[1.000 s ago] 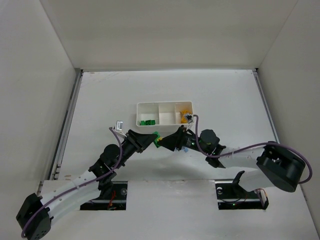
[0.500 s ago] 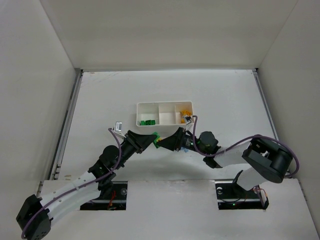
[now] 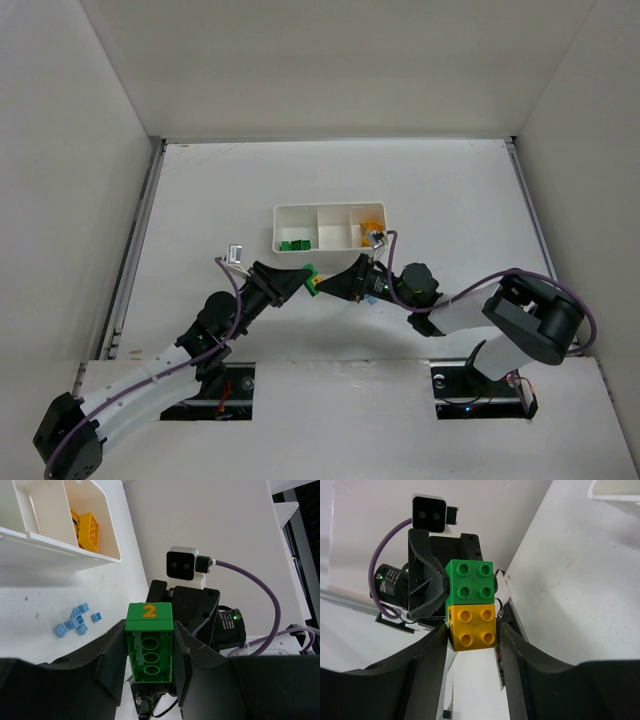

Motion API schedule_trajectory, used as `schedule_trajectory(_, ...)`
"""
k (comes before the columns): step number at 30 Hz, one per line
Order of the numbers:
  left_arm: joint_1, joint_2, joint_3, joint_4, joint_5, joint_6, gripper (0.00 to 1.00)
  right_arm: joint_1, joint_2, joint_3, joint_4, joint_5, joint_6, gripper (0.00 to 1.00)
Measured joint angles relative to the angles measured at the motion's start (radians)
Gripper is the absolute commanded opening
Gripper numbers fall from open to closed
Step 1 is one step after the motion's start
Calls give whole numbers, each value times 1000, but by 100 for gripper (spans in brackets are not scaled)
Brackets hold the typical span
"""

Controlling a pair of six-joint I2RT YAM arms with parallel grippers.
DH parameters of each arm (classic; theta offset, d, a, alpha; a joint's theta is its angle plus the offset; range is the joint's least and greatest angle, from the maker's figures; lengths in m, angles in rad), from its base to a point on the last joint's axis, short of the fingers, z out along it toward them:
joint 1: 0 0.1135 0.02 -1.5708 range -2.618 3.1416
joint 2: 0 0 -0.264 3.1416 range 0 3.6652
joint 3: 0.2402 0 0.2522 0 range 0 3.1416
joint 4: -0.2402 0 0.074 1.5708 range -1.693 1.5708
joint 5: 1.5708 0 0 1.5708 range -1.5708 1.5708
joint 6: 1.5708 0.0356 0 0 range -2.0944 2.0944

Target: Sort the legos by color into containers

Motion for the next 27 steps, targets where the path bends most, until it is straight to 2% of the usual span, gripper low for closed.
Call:
schedule_trajectory(5,0,0,-5,-3,3,0,16,-1,3,-7,5,-3,13,45)
schedule_trajectory(23,26,0,-11,-3,82,-31,15,-44,-32,-52,21,-41,13,41)
schedule_trajectory(27,55,0,-11,-3,80,-27,15,-90,-36,-72,16,-18,14,40)
